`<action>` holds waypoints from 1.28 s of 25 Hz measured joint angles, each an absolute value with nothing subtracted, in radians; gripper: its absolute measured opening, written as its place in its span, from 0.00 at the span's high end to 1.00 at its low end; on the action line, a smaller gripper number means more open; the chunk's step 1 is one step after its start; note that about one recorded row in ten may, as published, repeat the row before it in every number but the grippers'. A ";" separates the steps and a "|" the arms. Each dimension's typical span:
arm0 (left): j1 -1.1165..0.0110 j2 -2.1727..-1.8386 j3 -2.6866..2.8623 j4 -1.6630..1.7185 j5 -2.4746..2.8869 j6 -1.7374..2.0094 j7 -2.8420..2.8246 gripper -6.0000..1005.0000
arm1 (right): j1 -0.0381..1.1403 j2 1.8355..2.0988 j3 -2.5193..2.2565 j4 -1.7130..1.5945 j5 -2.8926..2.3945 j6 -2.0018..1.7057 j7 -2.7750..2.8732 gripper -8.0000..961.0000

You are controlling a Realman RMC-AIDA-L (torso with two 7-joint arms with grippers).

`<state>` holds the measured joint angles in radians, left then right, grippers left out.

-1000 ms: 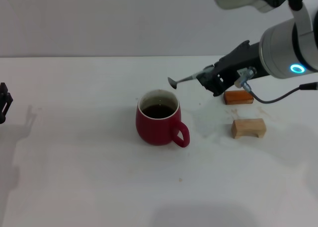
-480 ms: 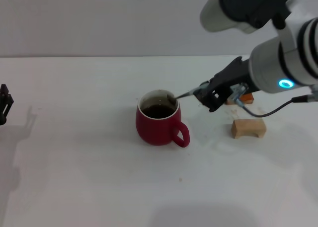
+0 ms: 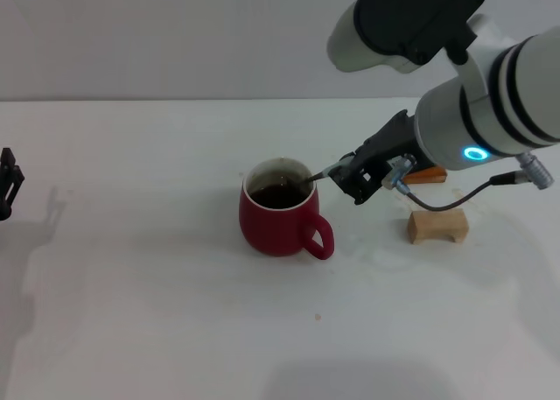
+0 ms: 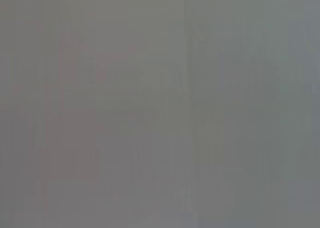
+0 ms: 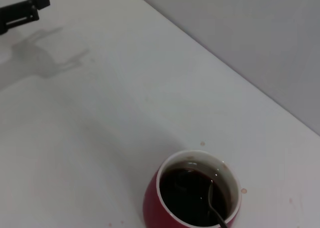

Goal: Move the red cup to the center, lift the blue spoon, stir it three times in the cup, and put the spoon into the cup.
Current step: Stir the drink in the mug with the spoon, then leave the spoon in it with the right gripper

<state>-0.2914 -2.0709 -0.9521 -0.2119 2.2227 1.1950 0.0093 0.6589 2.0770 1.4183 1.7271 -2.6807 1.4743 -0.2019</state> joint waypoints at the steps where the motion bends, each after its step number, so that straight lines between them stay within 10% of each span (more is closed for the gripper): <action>1: -0.292 -2.071 -0.953 -0.211 2.223 1.195 0.009 0.15 | 0.662 2.077 1.417 1.714 -2.679 1.468 -0.203 0.86; 32: -0.293 -2.069 -0.954 -0.218 2.223 1.195 0.008 0.15 | 0.777 2.075 1.326 1.420 -2.614 1.249 -0.230 0.86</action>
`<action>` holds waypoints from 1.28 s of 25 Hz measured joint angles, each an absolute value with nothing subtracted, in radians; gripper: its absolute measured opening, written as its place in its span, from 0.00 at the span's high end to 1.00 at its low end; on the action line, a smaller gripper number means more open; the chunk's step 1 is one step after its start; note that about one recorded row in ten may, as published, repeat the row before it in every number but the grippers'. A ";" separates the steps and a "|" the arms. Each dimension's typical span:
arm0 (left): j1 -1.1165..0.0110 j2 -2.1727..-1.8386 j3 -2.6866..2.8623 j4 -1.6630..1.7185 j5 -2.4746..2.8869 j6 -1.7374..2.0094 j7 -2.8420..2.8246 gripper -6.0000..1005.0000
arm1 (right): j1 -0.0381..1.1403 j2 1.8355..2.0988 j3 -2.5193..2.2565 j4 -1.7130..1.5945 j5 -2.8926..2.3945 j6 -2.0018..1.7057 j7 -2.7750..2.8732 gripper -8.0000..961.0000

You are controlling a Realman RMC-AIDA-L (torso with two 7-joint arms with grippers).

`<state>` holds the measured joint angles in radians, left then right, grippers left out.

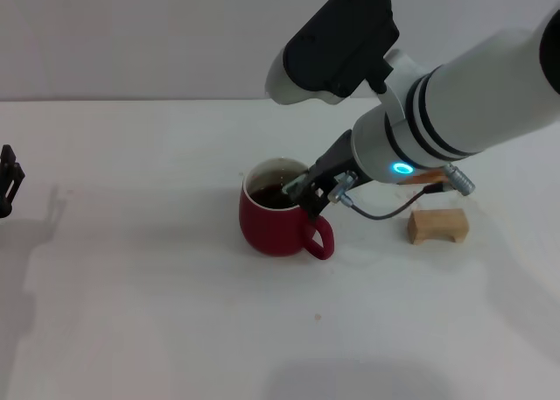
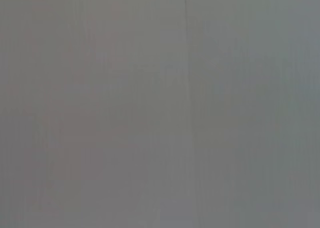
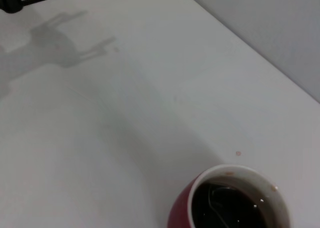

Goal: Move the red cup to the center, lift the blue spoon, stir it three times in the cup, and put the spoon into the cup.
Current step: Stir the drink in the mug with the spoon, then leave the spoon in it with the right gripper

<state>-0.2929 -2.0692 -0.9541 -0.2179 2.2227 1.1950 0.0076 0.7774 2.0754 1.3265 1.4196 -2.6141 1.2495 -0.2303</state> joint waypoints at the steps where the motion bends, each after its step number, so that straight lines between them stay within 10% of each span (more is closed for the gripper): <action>1: -0.293 -2.070 -0.954 -0.218 2.223 1.195 0.008 0.15 | 0.780 2.075 1.333 1.409 -2.618 1.239 -0.234 0.85; 32: -0.302 -2.070 -0.952 -0.219 2.223 1.190 0.008 0.15 | 0.802 2.076 1.351 1.377 -2.615 1.224 -0.264 0.83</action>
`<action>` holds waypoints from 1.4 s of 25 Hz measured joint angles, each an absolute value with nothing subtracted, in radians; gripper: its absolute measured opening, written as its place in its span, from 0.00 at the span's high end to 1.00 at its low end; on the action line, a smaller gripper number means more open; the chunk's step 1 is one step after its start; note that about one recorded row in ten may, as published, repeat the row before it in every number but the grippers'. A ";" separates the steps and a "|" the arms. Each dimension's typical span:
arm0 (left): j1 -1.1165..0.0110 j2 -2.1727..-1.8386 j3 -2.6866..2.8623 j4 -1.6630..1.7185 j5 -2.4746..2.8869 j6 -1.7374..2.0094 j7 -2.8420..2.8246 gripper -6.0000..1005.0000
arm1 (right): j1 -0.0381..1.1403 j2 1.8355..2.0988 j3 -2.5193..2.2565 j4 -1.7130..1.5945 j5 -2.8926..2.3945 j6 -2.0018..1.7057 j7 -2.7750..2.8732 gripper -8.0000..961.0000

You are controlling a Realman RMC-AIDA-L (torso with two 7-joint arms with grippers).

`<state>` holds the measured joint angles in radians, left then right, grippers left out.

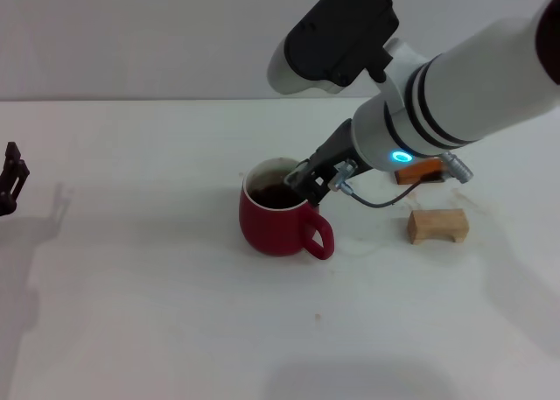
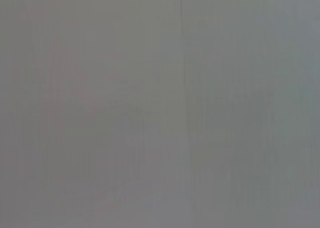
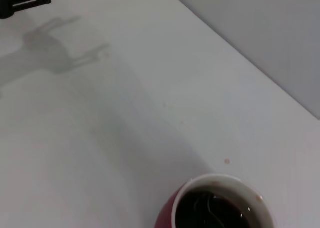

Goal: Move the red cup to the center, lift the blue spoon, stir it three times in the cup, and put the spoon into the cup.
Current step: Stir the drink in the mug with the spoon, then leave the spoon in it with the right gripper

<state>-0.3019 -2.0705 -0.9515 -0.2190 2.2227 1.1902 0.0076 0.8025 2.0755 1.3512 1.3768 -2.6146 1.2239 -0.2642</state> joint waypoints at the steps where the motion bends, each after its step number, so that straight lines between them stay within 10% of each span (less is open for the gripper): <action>1: -0.305 -2.070 -0.953 -0.219 2.223 1.190 0.008 0.15 | 0.815 2.076 1.352 1.354 -2.614 1.210 -0.271 0.83; 35: -0.328 -2.069 -0.954 -0.216 2.223 1.169 0.017 0.15 | 0.816 2.077 1.339 1.343 -2.563 1.203 -0.313 0.81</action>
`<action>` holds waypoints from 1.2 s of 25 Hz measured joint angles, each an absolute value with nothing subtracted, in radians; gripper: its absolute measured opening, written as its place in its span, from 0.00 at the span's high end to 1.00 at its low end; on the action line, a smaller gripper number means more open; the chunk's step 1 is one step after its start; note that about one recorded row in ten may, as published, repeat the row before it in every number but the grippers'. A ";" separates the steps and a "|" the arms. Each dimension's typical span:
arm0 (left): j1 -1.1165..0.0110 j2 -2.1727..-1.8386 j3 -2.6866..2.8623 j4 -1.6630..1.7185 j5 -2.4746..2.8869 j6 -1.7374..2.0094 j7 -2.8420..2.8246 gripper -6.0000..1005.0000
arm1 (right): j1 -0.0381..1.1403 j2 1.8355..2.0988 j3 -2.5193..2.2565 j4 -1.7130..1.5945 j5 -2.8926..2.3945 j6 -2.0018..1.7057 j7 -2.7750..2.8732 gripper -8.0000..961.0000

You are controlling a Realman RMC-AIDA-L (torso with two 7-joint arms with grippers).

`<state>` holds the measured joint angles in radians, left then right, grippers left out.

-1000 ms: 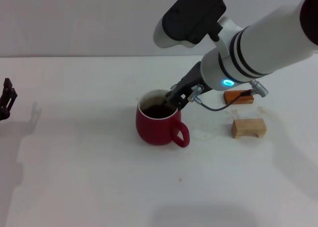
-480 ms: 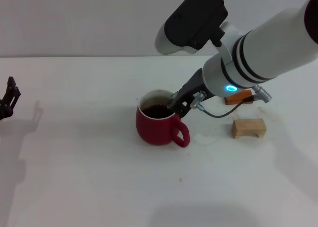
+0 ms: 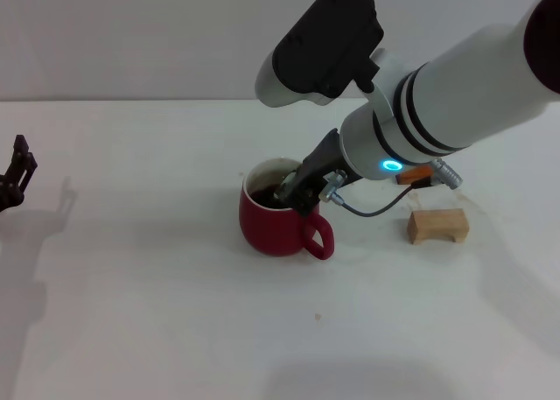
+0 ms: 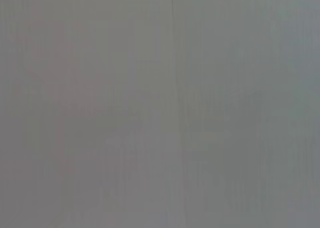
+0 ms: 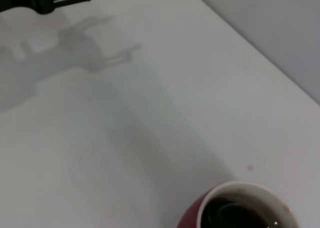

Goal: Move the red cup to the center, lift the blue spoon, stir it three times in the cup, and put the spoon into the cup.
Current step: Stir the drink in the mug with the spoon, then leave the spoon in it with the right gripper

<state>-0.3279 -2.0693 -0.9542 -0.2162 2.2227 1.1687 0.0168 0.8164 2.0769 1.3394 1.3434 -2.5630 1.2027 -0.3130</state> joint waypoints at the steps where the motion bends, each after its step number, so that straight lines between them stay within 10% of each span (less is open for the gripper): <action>1: -0.328 -2.069 -0.954 -0.216 2.223 1.169 0.017 0.15 | 0.816 2.077 1.339 1.343 -2.563 1.203 -0.313 0.80; 30: -0.326 -2.071 -0.948 -0.219 2.223 1.171 0.015 0.15 | 0.815 2.077 1.320 1.348 -2.601 1.170 -0.309 0.78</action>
